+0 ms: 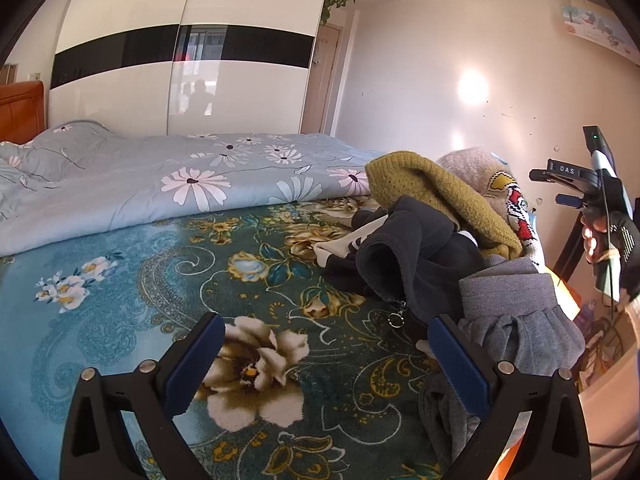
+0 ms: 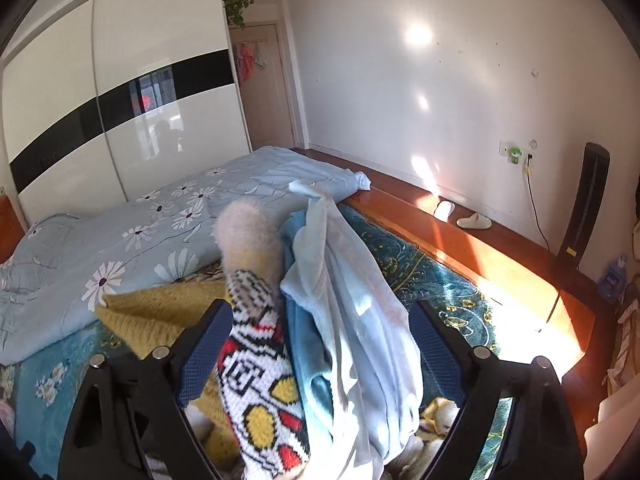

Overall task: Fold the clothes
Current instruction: 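Grasp the light blue shirt with the right gripper and lift it, then raise the light blue shirt high with the right gripper, shaking it out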

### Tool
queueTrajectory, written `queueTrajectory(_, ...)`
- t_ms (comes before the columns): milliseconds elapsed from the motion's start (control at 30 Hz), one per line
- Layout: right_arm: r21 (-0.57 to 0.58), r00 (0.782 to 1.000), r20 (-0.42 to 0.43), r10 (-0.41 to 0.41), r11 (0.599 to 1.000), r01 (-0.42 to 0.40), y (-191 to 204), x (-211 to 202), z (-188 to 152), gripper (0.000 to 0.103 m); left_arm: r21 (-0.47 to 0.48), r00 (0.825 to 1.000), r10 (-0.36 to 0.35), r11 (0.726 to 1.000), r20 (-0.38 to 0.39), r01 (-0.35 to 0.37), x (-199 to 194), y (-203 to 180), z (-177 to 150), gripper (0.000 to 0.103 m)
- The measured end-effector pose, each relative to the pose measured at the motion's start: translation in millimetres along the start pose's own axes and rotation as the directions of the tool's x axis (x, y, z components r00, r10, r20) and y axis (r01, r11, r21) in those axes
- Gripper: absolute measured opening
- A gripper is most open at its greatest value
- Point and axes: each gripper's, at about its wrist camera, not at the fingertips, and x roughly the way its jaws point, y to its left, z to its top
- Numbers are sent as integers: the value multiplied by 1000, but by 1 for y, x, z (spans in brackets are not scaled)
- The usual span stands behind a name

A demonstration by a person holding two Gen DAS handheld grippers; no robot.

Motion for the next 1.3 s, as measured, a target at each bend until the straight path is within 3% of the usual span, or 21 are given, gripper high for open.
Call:
queueTrajectory(67, 56, 999, -44, -7, 998, 10, -4, 25, 10, 70, 10, 1000, 18, 1000, -12, -18, 5, 4, -2, 103)
queueTrajectory(167, 112, 996, -85, 7, 994, 2, -6, 54, 19, 67, 26, 999, 43, 999, -27, -42, 11, 11, -4, 103)
queueTrajectory(267, 122, 994, -111, 4, 992, 10, -4, 72, 24, 58, 18, 998, 55, 998, -37, -54, 17, 19, -6, 103)
queueTrajectory(333, 147, 991, -132, 29, 989, -9, -7, 80, 25, 39, -4, 997, 49, 999, -51, -50, 21, 24, -8, 103)
queueTrajectory(400, 195, 990, -136, 37, 981, -10, -13, 79, 26, 11, -27, 997, 39, 999, -70, -41, 25, 28, -10, 103)
queueTrajectory(433, 208, 991, -132, 36, 978, -7, -17, 77, 27, 7, -36, 996, 32, 999, -79, -35, 26, 29, -10, 103)
queueTrajectory(633, 253, 999, -35, -26, 967, 34, -51, 40, 41, 3, -40, 995, 33, 999, -94, -36, 26, 31, -14, 103)
queueTrajectory(900, 354, 994, 107, 11, 934, -49, -92, -40, 71, 3, -39, 995, 1, 999, -99, -5, 16, 24, -8, 103)
queueTrajectory(1100, 369, 983, 167, 71, 920, -129, -89, -56, 74, 3, -17, 997, -8, 1000, -78, 7, 0, 18, -2, 103)
queueTrajectory(1300, 284, 970, 200, 135, 940, -190, -54, -60, 85, 3, -17, 999, 16, 1000, -52, -17, -10, 24, 4, 103)
